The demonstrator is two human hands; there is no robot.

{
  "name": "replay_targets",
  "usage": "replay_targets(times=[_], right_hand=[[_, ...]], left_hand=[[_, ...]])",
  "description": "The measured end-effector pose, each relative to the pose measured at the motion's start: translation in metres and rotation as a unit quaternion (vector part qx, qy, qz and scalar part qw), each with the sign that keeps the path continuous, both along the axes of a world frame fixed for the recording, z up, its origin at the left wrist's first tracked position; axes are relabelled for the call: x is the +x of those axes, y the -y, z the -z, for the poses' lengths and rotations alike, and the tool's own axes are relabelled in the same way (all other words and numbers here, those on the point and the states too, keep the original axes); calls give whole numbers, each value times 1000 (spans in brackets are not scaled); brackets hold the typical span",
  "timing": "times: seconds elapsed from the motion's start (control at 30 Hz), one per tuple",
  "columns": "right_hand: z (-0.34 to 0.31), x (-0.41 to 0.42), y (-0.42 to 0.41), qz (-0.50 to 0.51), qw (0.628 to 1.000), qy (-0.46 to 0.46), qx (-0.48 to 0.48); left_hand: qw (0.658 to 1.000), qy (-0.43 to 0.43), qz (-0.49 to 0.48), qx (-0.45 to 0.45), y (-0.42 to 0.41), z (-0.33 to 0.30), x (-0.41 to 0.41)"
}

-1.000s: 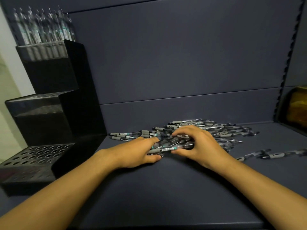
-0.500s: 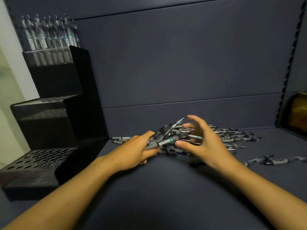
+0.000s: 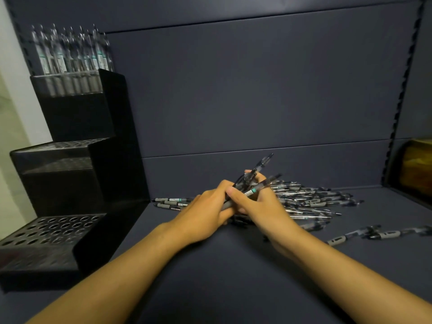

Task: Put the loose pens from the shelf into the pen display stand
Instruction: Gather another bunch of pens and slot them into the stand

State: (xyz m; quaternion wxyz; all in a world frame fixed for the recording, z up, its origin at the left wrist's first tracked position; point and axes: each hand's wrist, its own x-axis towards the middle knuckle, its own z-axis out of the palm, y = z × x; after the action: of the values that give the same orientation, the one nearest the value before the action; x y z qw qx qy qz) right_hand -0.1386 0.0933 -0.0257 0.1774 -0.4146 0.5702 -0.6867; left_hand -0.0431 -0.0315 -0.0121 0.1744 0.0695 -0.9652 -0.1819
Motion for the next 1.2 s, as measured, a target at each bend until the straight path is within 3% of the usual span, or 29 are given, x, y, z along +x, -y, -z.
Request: replay_targets(times=[0.17,0.3,0.43,0.57,0.73,0.87,1.0,1.17,1.2], right_hand=[[-6,-4,2,28,1000,8,-8],[-27,-4,-5,50,998,-35,-10],[-51,5,-11,67,991,-115,-18],[-52,10,-10,77,988,-136,9],[-37,12,-3,99,983,-155,16],[-31,13,0,97,979,-180,8],[-23,12,1,92,978,-186,-6],[-12,7,3,109,977,-184,-23],[-10,6,3,110,976,-184,-25]], left_hand=[[1000,5,7,6,-4,-10,-8],[995,-79,16,54,-19,-17,-12],[953,-219,42,204,-44,-11,-18],[903,-306,66,293,-59,7,-23],[867,-341,51,360,-63,23,-28],[900,-329,22,286,-63,26,-26],[849,-363,55,380,-64,28,-32],[867,-331,37,371,-61,38,-35],[840,-318,69,435,-63,37,-36]])
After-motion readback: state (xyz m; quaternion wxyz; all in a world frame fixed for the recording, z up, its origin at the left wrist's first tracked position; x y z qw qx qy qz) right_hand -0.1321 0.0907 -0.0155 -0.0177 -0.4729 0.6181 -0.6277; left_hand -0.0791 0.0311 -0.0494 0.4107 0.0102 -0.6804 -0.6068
